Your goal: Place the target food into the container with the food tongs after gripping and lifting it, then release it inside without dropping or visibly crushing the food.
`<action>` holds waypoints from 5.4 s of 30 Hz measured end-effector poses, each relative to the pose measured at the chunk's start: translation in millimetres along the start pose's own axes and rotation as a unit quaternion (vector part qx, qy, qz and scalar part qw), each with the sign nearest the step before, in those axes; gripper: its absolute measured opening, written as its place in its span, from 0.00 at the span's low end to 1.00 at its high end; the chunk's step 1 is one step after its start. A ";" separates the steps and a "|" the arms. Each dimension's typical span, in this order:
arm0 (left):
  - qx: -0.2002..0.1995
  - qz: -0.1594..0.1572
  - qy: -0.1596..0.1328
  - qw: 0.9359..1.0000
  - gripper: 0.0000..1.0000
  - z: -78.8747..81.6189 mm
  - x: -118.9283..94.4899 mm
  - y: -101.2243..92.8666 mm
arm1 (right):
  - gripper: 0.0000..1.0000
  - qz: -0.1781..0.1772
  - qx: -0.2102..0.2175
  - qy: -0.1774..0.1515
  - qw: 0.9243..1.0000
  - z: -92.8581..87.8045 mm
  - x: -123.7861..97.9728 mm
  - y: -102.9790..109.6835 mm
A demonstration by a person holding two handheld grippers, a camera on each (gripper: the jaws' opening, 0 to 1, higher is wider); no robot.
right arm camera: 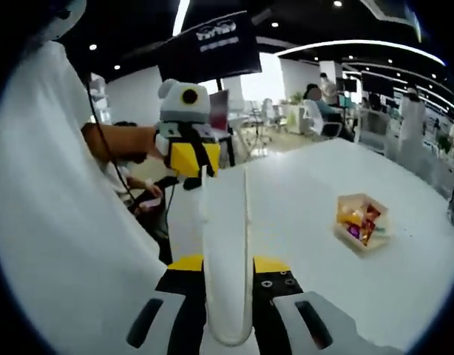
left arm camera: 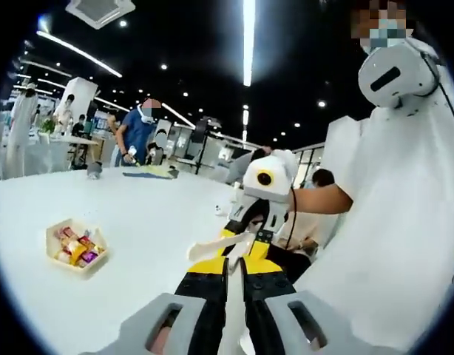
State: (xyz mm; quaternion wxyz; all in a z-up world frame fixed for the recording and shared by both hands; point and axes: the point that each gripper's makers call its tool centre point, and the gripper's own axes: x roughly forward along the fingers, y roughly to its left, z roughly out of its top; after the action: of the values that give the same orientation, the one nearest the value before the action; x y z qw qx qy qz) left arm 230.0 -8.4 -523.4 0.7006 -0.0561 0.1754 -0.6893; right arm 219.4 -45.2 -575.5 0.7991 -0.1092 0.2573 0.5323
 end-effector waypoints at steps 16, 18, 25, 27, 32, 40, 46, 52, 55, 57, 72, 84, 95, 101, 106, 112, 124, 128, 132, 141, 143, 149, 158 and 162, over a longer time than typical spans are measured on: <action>0.120 -0.006 0.141 0.983 0.05 -43.1 19.9 0.2 | 0.20 0.011 -0.062 0.089 0.994 -19.7 12.0 -2.9; 0.143 -0.001 0.181 0.973 0.04 -57.5 20.8 4.0 | 0.20 0.013 -0.073 0.102 0.992 -22.7 13.3 -2.9; 0.196 0.002 0.242 0.950 0.00 -75.4 21.4 6.6 | 0.22 0.005 -0.093 0.125 0.988 -33.0 21.2 -7.9; 0.219 0.008 0.253 0.942 0.00 -78.1 20.1 6.2 | 0.23 0.006 -0.093 0.124 0.988 -35.9 22.7 -8.3; 0.216 0.013 0.259 0.941 0.00 -80.2 20.4 8.0 | 0.23 -0.021 -0.121 0.128 0.984 -39.8 20.5 -16.5; 0.222 0.016 0.267 0.938 0.00 -86.3 19.1 10.3 | 0.21 -0.034 -0.098 0.138 0.985 -51.4 5.4 -17.8; 0.221 0.019 0.285 0.933 0.00 -104.2 21.6 12.2 | 0.17 -0.043 -0.110 0.156 0.981 -63.5 3.5 -14.0; 0.190 0.050 0.297 0.934 0.01 -130.3 29.9 27.6 | 0.16 -0.033 -0.137 0.195 0.971 -86.0 12.9 -18.5; 0.185 0.071 0.290 0.936 0.02 -136.8 31.9 36.1 | 0.15 -0.036 -0.139 0.191 0.971 -91.3 16.9 -25.4; 0.181 0.073 0.292 0.936 0.02 -140.8 32.2 36.7 | 0.15 -0.032 -0.137 0.192 0.971 -93.6 19.1 -26.7; 0.163 0.100 0.331 0.924 0.01 -153.6 21.8 47.7 | 0.15 -0.010 -0.138 0.215 0.967 -104.1 27.9 -32.3; 0.159 0.103 0.343 0.920 0.00 -161.3 24.3 44.6 | 0.15 -0.004 -0.136 0.228 0.964 -119.6 31.6 -34.1; 0.148 0.127 0.377 0.906 0.00 -191.9 28.5 62.4 | 0.16 -0.002 -0.139 0.254 0.957 -144.5 53.5 -47.8; 0.136 0.130 0.390 0.901 0.00 -211.1 29.2 66.8 | 0.16 0.004 -0.135 0.271 0.953 -157.9 64.0 -47.8; 0.136 0.122 0.395 0.900 0.01 -222.9 32.6 66.2 | 0.16 0.009 -0.137 0.277 0.951 -166.8 65.0 -46.3; 0.138 0.125 0.387 0.903 0.01 -225.6 34.9 66.8 | 0.16 0.008 -0.115 0.281 0.953 -177.2 64.3 -44.8; 0.173 0.143 0.380 0.897 0.02 -226.6 32.9 72.1 | 0.22 -0.001 -0.098 0.257 0.961 -175.2 62.4 -45.1; 0.203 0.151 0.369 0.895 0.03 -222.5 32.1 72.7 | 0.30 0.003 -0.090 0.244 0.966 -172.9 61.9 -41.7; 0.208 0.151 0.338 0.905 0.03 -215.2 30.3 68.5 | 0.33 -0.002 -0.090 0.237 0.967 -171.3 58.5 -43.8; 0.168 0.163 0.273 0.933 0.00 -199.2 25.6 61.6 | 0.24 -0.056 -0.069 0.195 0.977 -158.6 51.9 -58.6; 0.165 0.171 0.264 0.935 0.01 -195.1 24.0 61.4 | 0.29 -0.052 -0.033 0.179 0.982 -153.9 52.1 -54.5; 0.148 0.192 0.236 0.941 0.01 -180.8 17.9 60.7 | 0.40 -0.060 -0.023 0.146 0.987 -142.2 50.1 -52.7; 0.103 0.230 0.123 0.960 0.08 -134.9 16.0 65.5 | 0.44 -0.077 0.017 0.111 0.991 -131.9 46.6 -54.1; 0.092 0.241 0.089 0.962 0.15 -118.4 14.5 68.3 | 0.45 -0.088 0.032 0.097 0.991 -125.5 43.1 -59.4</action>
State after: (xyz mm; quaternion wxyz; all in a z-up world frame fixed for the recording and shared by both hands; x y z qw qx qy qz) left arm 256.2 -0.5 -658.2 0.8297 0.1139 0.1814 -0.5155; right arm 249.2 -91.6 -710.1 0.8171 -0.1570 0.3401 0.4382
